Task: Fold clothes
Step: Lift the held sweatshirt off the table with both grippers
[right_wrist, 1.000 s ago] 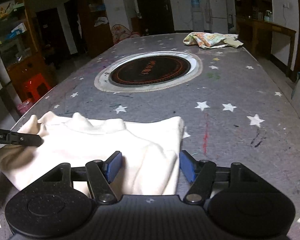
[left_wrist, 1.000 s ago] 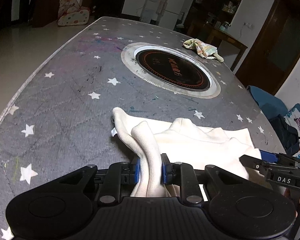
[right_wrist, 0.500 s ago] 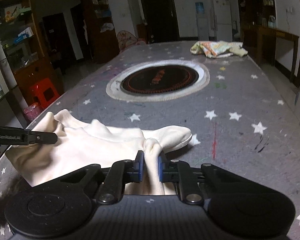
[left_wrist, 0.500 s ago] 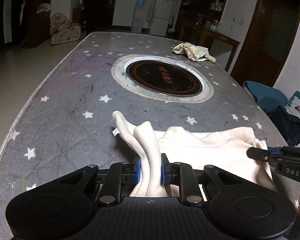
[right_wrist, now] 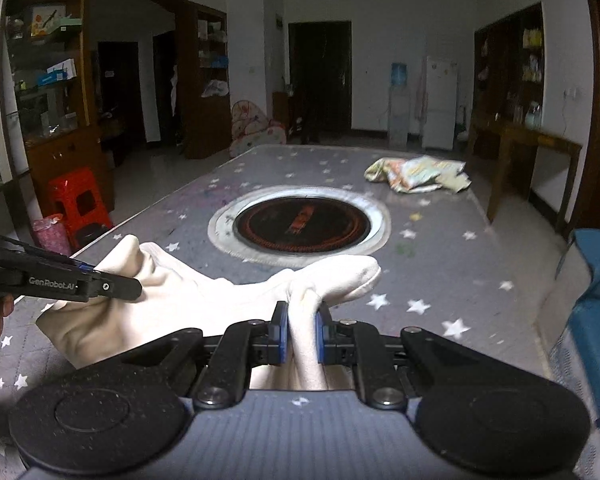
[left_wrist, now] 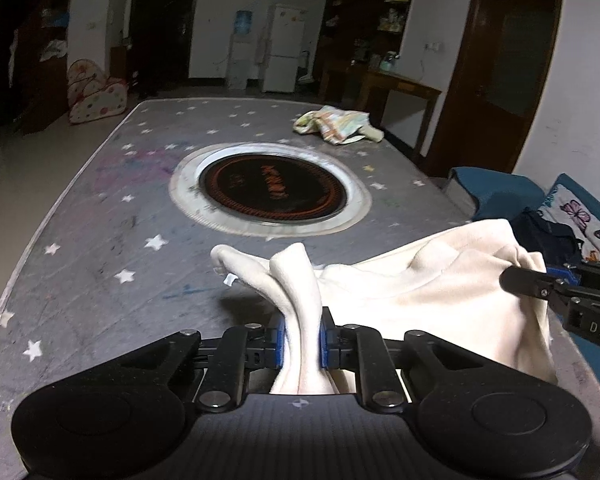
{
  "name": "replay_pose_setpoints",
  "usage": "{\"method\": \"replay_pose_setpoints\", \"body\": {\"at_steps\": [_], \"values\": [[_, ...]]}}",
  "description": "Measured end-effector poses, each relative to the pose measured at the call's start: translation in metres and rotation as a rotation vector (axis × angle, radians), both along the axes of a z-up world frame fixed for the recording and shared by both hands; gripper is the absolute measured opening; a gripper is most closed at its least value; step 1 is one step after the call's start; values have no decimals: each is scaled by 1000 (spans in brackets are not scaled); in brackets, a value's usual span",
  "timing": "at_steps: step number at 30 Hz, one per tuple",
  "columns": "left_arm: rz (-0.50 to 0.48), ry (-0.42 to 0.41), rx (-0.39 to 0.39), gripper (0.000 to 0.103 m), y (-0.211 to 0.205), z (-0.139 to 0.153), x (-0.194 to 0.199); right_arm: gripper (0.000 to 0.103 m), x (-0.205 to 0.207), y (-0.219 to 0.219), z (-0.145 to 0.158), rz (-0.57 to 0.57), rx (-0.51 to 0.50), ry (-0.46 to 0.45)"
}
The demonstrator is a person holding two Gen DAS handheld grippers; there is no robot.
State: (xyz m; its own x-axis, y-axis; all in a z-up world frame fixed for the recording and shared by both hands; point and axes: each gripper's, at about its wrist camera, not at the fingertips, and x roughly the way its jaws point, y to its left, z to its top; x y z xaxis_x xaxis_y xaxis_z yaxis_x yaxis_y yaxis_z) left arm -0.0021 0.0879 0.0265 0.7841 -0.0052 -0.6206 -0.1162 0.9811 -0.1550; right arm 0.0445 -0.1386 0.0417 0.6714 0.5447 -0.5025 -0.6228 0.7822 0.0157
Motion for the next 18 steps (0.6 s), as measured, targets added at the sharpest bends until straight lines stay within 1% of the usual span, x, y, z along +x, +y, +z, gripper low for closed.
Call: {"method": "replay_pose_setpoints", "body": {"at_steps": [12,18], "values": [[-104,-73,27,17,-52,31,12,11,-16,-42,42,-70,-31,-123],[-145,-111,45,17,-77,47,26,11,-17,-62,64,-104,-56,-184]]}}
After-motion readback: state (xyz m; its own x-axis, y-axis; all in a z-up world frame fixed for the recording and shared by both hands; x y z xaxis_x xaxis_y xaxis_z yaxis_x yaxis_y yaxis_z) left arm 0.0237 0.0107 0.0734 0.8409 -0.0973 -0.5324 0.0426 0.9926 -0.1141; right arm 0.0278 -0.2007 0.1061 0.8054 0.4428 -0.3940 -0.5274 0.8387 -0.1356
